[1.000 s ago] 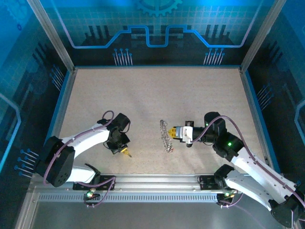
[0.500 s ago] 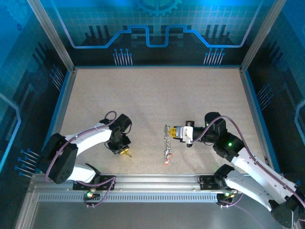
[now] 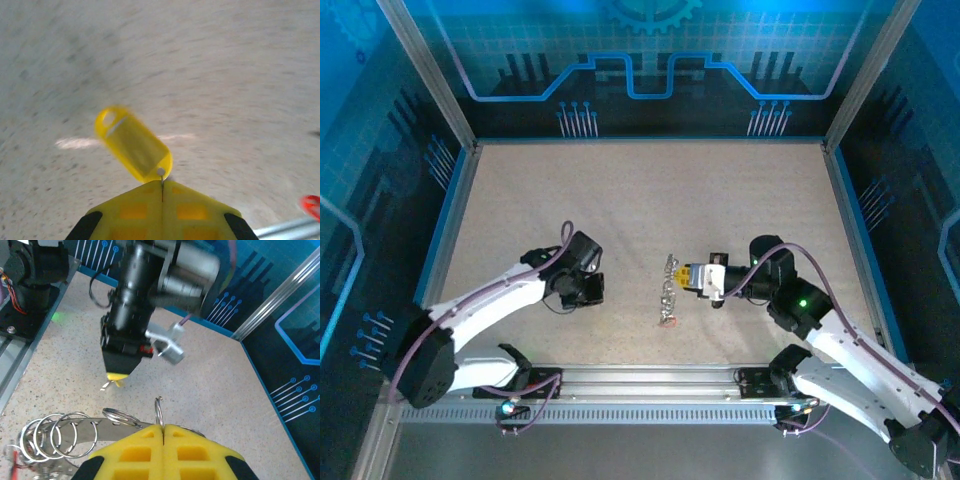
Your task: Put the keys on the keyring
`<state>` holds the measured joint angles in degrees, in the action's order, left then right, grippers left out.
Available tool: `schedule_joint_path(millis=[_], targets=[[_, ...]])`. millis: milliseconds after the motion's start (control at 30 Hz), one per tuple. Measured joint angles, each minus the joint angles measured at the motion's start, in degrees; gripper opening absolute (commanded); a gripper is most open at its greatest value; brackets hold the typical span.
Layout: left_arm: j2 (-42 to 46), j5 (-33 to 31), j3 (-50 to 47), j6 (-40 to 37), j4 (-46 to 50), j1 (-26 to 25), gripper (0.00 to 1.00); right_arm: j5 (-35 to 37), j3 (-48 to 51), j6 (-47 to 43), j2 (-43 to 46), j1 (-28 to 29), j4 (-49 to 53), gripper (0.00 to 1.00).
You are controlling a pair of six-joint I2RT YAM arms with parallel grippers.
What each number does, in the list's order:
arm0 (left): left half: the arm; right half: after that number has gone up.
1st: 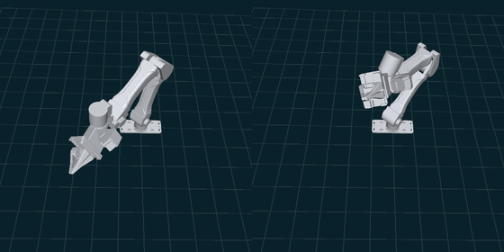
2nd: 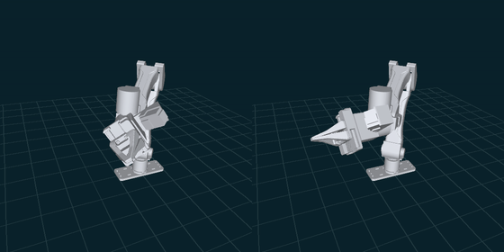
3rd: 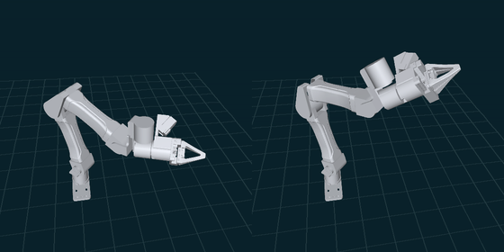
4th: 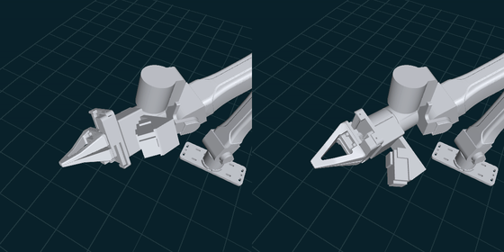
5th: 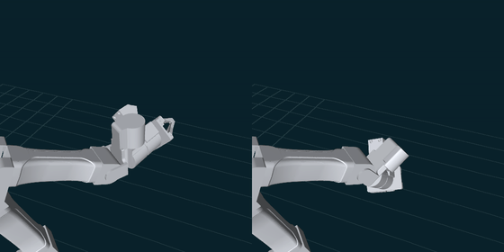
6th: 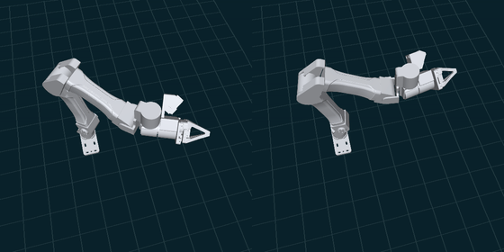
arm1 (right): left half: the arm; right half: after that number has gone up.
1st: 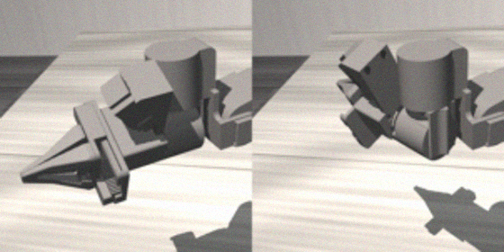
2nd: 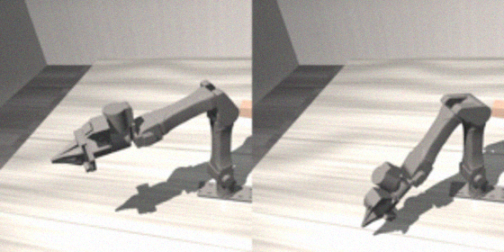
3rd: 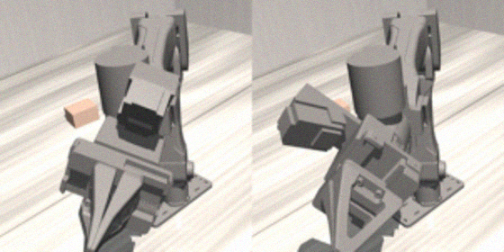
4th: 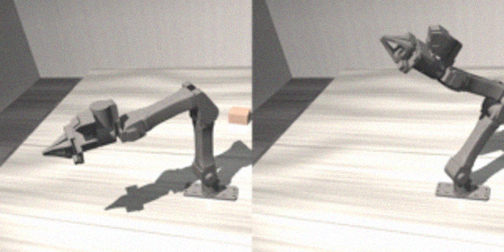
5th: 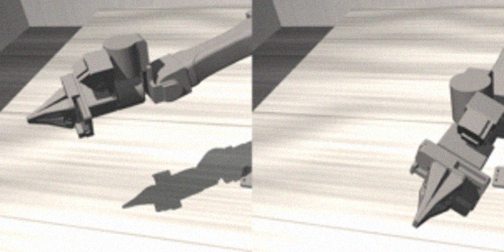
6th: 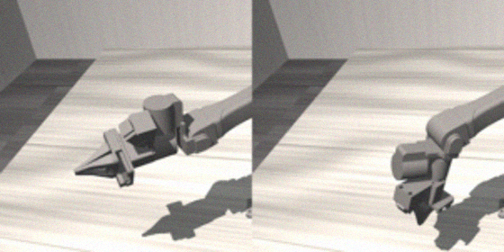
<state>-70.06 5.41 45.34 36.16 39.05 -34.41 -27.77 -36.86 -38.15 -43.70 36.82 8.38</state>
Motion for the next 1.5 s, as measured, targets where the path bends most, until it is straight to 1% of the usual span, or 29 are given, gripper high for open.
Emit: schedule_joint_path(millis=[167, 333, 367, 433, 600, 733, 867, 1033, 1267, 1500], targets=[[8.31, 3.69, 3.3, -14.58, -3.65, -0.15, 0.0, -0.98, 0.0, 1.51, -1.25, -0.02, 0.17, 0.0], [16.5, 8.22, 3.45, -31.08, -9.27, -0.55, 0.0, -3.8, 0.0, 2.95, -1.95, -0.13, 0.17, 0.0], [17.16, 8.76, 3.48, -33.09, -10.14, -0.55, 0.0, -4.2, -0.02, 3.23, -2.14, -0.13, 0.17, 0.0], [17.68, 11.34, 3.5, -39.58, -11.98, -0.66, 0.0, -4.76, -0.15, 3.76, -2.69, -0.2, 0.15, 0.0], [15.26, 19.98, 3.72, -54.73, -13.97, -1.36, 0.0, -5.97, -0.22, 5.73, -4.26, -0.85, -0.42, 0.0], [14.51, 24.15, 3.69, -64.46, -16.7, -2.43, 0.0, -7.69, -0.48, 7.43, -6.43, -0.9, -0.48, 0.0], [14.49, 26.03, 3.69, -71.32, -19.63, -2.99, 0.0, -9.84, -1.14, 8.85, -8.07, -0.9, -0.52, 0.0], [13.0, 26.62, 3.69, -78.42, -20.92, -4.52, 0.0, -12.98, -1.68, 9.97, -9.51, -0.87, -0.7, 0.0], [10.82, 27.04, 3.69, -84.26, -21.4, -6.14, 0.0, -16.22, -3.13, 10.34, -12.52, -0.76, -0.87, 0.0], [10.75, 26.97, 3.61, -86.09, -22.56, -7.3, 0.0, -16.87, -4.39, 10.36, -13.73, -0.76, -0.7, 0.0]])
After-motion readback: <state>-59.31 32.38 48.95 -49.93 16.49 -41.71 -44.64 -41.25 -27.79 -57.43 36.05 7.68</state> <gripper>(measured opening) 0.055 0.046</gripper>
